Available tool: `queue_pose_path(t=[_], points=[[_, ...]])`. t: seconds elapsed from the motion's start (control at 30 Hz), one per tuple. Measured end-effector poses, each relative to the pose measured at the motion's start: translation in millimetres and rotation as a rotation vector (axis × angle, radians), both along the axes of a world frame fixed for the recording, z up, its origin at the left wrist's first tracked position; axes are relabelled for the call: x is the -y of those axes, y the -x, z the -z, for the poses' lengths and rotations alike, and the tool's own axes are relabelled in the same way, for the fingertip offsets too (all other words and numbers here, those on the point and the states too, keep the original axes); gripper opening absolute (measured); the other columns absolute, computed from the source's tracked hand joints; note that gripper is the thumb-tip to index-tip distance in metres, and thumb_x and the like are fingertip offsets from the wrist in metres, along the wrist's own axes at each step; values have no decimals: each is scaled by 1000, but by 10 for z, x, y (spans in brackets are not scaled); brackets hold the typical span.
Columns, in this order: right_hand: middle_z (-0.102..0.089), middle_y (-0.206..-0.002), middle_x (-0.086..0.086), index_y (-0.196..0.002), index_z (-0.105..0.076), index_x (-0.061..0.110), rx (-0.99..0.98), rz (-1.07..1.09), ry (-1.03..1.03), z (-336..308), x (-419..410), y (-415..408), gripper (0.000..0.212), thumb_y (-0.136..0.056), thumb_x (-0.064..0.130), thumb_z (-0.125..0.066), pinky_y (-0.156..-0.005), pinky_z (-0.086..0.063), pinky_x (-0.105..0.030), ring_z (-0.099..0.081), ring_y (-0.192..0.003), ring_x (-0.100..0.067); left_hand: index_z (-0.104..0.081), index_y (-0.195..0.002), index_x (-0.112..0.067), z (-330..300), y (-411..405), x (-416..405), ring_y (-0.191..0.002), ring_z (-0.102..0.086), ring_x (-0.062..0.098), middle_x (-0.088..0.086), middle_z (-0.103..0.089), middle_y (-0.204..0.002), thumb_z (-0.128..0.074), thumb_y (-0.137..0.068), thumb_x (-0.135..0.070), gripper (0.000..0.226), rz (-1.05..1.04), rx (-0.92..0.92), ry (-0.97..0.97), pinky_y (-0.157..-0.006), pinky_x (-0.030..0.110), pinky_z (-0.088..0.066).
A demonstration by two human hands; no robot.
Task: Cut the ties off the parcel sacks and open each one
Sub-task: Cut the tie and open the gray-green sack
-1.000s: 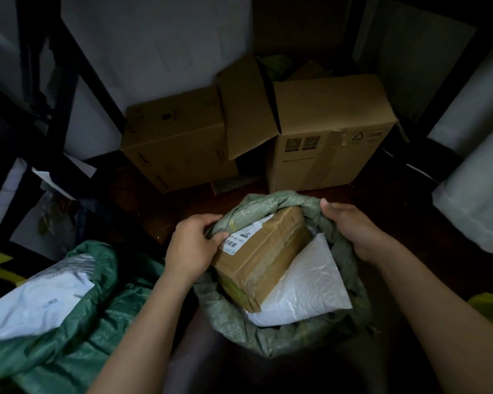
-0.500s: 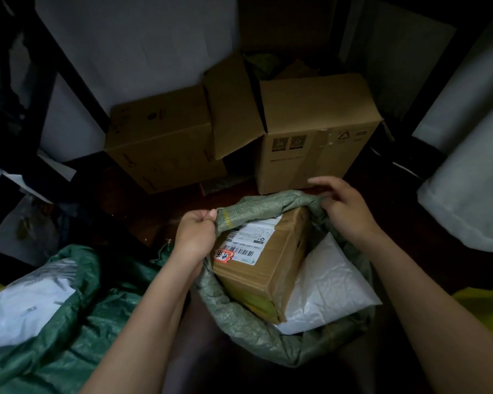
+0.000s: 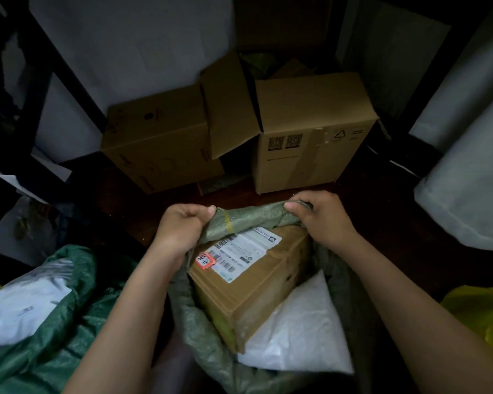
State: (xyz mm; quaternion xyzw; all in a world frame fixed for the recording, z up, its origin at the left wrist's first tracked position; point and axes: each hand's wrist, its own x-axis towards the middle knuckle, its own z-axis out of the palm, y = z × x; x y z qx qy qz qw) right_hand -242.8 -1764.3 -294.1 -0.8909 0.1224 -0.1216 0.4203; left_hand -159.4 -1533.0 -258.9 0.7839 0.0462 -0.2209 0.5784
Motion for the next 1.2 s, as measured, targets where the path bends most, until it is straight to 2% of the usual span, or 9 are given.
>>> queue_pose_path(t=[0.13,0.27,0.4,0.53,0.63,0.73,0.97,1.1,1.2], points=[[-67,-76,-20,-74,-67,-4,-246,101,-314,153,-39,18,39,-93,29,-63,-63,-41,-23,-58,-66,-12,-74,-77,-17,27,-5,-71,-65,-67,11,3,-71,-69,-80,-76,-16,5,67,170,-89,-66,26,-52],[-68,-93,0,-76,-69,21,-366,376,-586,171,75,-10,20,-91,34,-66,-80,-44,-23,-63,-91,-15,-73,-90,-18,71,-21,-215,-83,-65,8,-1,-70,-90,-86,-67,-15,27,117,239,-149,-76,26,-51],[-71,-104,-16,-108,-68,5,-525,444,-833,167,117,-13,31,-92,32,-63,-82,-54,-36,-68,-92,-31,-73,-101,-15,167,9,-290,-93,-68,16,3,-72,-97,-81,-74,-19,28,75,211,-140,-86,36,-54],[-72,-95,-18,-107,-66,4,-618,504,-937,167,128,13,27,-91,25,-62,-72,-53,-37,-68,-87,-33,-75,-85,-16,232,16,-188,-80,-68,12,-4,-72,-81,-68,-88,-18,7,103,406,-273,-76,30,-53],[-68,-100,-18,-113,-63,5,-645,517,-904,141,167,39,25,-92,17,-56,-66,-49,-34,-64,-88,-33,-70,-70,-14,238,21,-128,-70,-67,22,5,-70,-70,-62,-93,-22,25,42,388,-326,-62,32,-49],[-65,-104,-21,-113,-62,5,-687,513,-863,82,227,84,26,-91,11,-50,-71,-50,-38,-62,-89,-36,-71,-75,-7,204,10,-107,-76,-69,34,18,-72,-77,-59,-94,-23,28,-54,158,-170,-72,42,-56],[-66,-103,-16,-111,-62,6,-702,414,-714,63,244,120,23,-94,19,-54,-78,-52,-37,-63,-91,-33,-64,-78,-7,86,48,-29,-56,-65,24,14,-67,-69,-46,-96,-7,26,-152,-271,92,-49,26,-52],[-64,-99,4,-95,-66,30,-356,219,-340,120,220,88,17,-96,18,-55,-76,-48,-24,-60,-95,-14,-56,-78,-14,100,58,-36,-63,-55,20,10,-57,-71,-40,-95,0,27,-104,-193,30,-58,27,-46],[-67,-105,18,-103,-70,41,-175,-92,-345,59,158,94,17,-86,39,-69,-76,-47,-8,-60,-99,4,-56,-77,-14,117,61,-35,-63,-55,20,8,-58,-69,-40,-95,-1,28,-82,-190,27,-58,27,-46]])
